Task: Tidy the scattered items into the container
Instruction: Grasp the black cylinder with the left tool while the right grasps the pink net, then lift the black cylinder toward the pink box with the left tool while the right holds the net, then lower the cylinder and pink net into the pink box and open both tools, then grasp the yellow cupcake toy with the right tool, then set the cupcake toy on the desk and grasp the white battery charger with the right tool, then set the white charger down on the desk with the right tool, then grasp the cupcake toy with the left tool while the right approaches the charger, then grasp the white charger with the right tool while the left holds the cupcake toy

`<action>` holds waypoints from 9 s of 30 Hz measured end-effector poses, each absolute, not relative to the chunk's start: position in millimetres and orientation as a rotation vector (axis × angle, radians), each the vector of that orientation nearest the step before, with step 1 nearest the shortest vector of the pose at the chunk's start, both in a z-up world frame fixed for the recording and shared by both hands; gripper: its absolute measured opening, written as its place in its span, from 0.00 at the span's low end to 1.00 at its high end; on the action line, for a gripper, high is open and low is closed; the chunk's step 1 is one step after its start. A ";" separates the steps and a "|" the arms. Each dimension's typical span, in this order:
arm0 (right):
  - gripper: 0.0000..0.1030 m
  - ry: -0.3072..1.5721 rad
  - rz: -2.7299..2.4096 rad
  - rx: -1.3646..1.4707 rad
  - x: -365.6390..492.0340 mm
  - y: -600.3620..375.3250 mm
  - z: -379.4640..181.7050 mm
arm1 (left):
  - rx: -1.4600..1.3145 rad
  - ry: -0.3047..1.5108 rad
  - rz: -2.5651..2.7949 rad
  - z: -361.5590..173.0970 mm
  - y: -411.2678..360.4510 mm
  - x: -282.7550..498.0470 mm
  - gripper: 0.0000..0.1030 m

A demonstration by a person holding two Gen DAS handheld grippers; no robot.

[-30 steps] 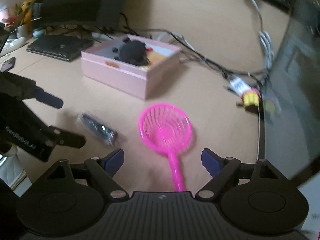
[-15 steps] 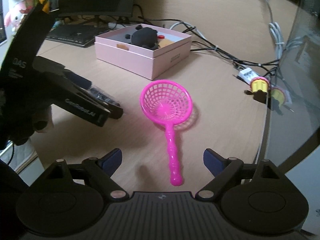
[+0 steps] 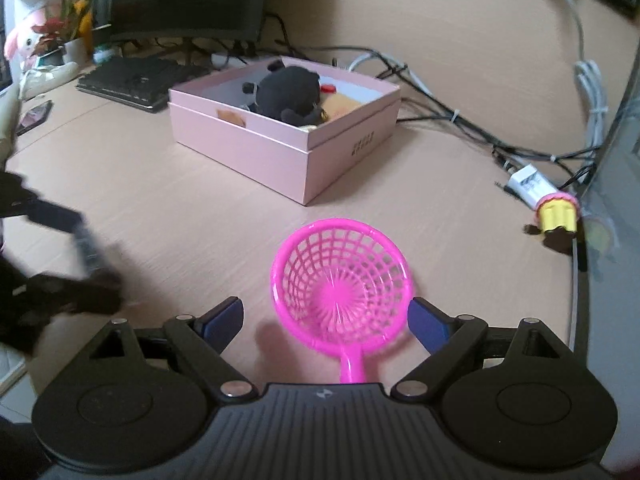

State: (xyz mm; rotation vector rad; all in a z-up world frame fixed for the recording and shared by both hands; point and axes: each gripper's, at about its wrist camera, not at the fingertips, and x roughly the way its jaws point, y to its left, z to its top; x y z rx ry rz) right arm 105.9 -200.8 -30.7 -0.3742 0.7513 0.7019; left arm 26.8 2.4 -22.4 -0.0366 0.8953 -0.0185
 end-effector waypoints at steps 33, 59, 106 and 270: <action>0.81 0.710 0.744 -0.108 103.1 -149.2 69.4 | 0.099 0.761 -0.275 25.5 71.7 66.1 0.89; 0.85 0.688 0.333 0.100 269.4 -131.5 48.8 | 0.053 0.627 -0.276 21.9 100.0 171.8 0.97; 0.58 0.612 0.344 -0.147 203.3 -184.8 -40.9 | 0.080 0.840 -0.420 -8.6 34.1 125.7 0.99; 0.76 0.714 0.441 -0.182 102.1 -200.3 -15.2 | 0.048 0.856 -0.140 -14.7 32.1 48.4 0.58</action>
